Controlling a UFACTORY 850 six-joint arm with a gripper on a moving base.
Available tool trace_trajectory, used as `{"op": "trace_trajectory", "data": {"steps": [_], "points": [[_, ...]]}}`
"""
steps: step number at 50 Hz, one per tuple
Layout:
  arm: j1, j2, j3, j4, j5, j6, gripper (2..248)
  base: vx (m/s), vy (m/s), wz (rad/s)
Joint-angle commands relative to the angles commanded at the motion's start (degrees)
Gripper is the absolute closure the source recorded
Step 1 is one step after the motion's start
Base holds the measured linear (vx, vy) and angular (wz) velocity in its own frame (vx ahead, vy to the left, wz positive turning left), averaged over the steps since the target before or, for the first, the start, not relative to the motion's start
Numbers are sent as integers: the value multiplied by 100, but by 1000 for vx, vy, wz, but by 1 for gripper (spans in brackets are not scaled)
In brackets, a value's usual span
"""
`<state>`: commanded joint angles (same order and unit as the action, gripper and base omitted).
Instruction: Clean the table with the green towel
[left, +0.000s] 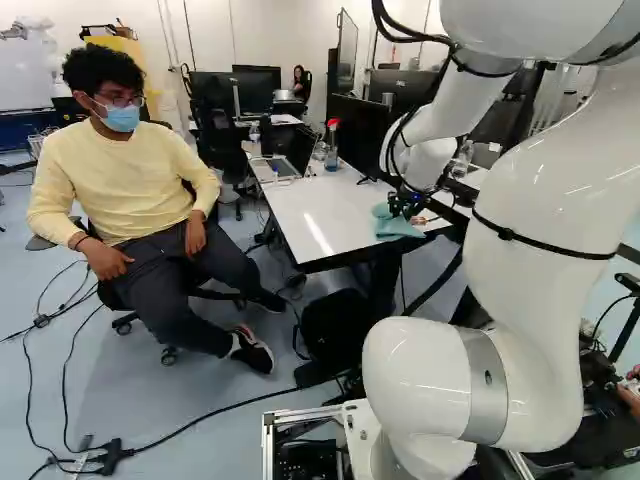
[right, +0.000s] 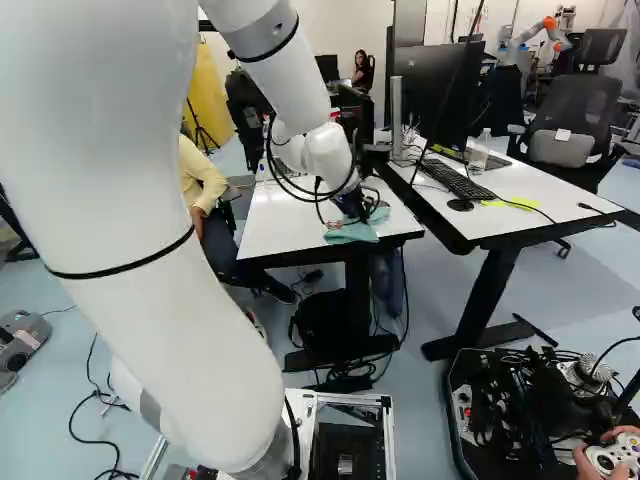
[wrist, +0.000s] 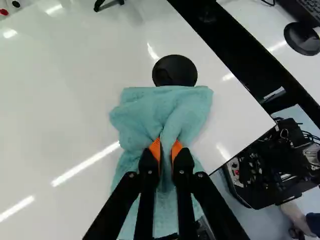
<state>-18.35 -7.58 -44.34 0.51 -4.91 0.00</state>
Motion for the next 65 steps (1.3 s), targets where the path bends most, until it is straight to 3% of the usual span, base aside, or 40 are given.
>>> {"op": "trace_trajectory", "data": {"steps": [44,65], "points": [[856,-473,-542,0,0,0,205,0,0,0],[942,-379,-554,0,0,0,205,0,0,0]]}}
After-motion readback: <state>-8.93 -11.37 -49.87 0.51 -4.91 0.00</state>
